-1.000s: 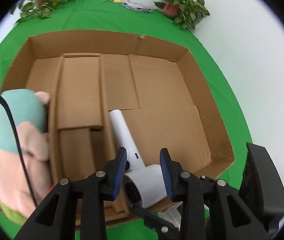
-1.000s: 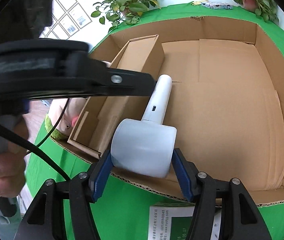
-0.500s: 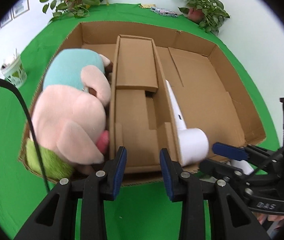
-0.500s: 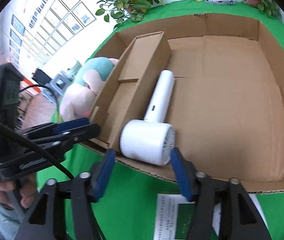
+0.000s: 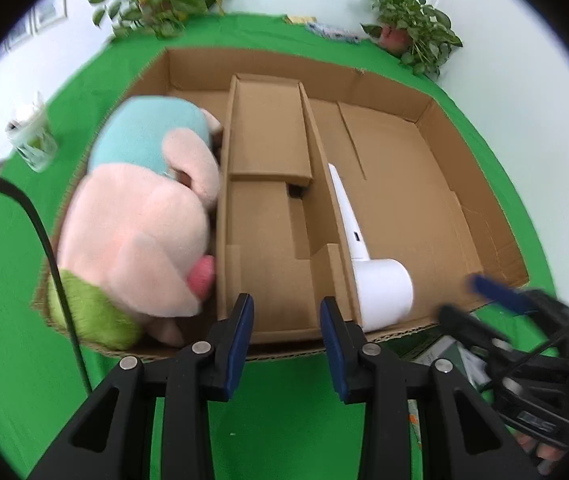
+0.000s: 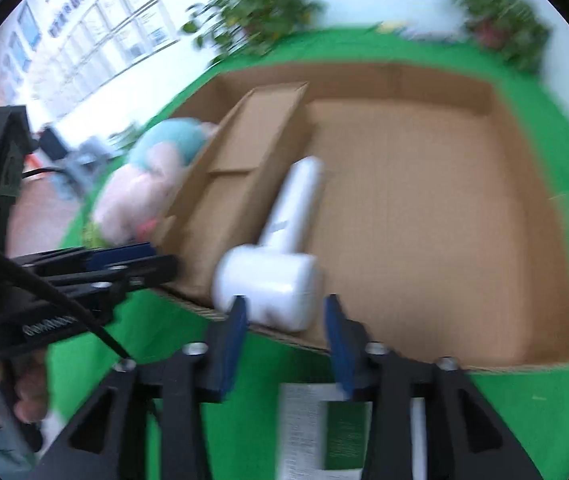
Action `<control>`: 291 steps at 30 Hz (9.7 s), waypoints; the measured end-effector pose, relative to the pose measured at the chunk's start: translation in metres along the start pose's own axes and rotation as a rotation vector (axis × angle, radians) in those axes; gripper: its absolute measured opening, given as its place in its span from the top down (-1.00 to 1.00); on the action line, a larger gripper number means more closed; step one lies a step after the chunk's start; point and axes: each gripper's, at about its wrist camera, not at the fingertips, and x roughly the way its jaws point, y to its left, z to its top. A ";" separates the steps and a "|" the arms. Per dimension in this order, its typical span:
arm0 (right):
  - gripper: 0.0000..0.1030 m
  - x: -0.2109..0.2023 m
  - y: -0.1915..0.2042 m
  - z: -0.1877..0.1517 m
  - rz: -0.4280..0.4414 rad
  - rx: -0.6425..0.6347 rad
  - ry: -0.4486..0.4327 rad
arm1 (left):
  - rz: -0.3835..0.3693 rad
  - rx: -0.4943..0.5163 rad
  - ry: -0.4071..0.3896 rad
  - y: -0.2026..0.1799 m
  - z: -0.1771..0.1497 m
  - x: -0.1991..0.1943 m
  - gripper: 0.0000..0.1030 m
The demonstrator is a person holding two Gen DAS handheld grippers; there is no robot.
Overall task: Organize objects
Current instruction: 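Lower the hair dryer into the box beside the tray and open the right gripper, then move the right gripper to the white medicine box and close on it, then lift the medicine box with the right gripper and carry it over the large box, then lower the medicine box beside the hair dryer and open the right gripper, then move the right gripper back toward the white plastic case on the table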
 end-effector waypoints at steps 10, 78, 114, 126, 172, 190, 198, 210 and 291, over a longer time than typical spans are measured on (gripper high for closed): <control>-0.93 -0.088 0.009 -0.054 -0.154 -0.014 -0.293 | 0.217 0.111 -0.561 -0.036 -0.050 -0.102 -0.59; -0.98 -0.073 0.037 -0.214 -0.028 -0.185 -0.063 | -0.569 -0.105 0.068 -0.037 -0.125 -0.001 -0.56; -0.17 -0.120 0.048 -0.189 0.013 -0.128 -0.235 | -0.499 -0.082 -0.056 -0.059 -0.100 -0.057 0.04; -0.16 -0.177 0.059 -0.122 -0.106 -0.145 -0.456 | -0.490 0.091 -0.247 -0.096 -0.021 -0.127 0.06; -0.16 -0.062 -0.005 0.015 -0.005 0.008 -0.206 | -0.408 0.099 0.018 -0.103 0.093 0.017 0.08; -0.19 0.031 -0.053 -0.003 0.057 0.078 0.027 | -0.390 0.069 0.183 -0.092 0.072 0.095 0.09; -0.34 0.031 -0.057 0.000 0.110 0.084 0.045 | -0.369 0.084 0.198 -0.095 0.069 0.096 0.08; 0.22 0.045 -0.057 0.007 0.073 0.107 0.100 | -0.347 0.076 -0.003 -0.046 0.056 0.013 0.08; -0.98 -0.073 -0.019 -0.157 -0.004 -0.161 -0.094 | -0.524 -0.065 0.025 -0.051 -0.092 0.011 -0.64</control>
